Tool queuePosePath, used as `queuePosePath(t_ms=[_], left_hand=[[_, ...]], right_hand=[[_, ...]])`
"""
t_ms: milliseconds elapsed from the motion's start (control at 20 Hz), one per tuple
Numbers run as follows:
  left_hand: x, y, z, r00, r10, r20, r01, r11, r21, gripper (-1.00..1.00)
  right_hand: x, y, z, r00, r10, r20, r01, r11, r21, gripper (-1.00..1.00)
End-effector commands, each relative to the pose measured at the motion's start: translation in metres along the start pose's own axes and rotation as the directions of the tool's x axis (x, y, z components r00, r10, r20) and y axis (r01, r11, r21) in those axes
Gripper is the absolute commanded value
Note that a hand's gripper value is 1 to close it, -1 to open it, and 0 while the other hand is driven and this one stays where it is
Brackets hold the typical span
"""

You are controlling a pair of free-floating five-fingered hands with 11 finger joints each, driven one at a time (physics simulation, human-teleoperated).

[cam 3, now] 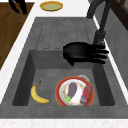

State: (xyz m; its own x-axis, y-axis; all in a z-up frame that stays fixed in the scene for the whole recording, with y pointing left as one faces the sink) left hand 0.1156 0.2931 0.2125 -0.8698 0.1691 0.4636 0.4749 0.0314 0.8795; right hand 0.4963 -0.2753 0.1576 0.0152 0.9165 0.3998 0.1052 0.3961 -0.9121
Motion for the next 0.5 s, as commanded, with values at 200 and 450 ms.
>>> queuePosePath(t_ms=[200, 450], left_hand=[[0.0000, 0.0000, 0.0000, 1.0000, 0.000, 0.000, 0.000, 1.0000, 0.000, 0.00], [0.0000, 0.0000, 0.0000, 1.0000, 0.000, 0.000, 0.000, 1.0000, 0.000, 0.00]], right_hand=[[-0.0050, 0.0109, 0.0057, 0.984, 0.115, -0.135, -0.105, 0.992, 0.075, -1.00], [-0.0069, 0.0148, 0.0074, 0.968, 0.140, -0.208, -0.112, 0.983, 0.145, -1.00]])
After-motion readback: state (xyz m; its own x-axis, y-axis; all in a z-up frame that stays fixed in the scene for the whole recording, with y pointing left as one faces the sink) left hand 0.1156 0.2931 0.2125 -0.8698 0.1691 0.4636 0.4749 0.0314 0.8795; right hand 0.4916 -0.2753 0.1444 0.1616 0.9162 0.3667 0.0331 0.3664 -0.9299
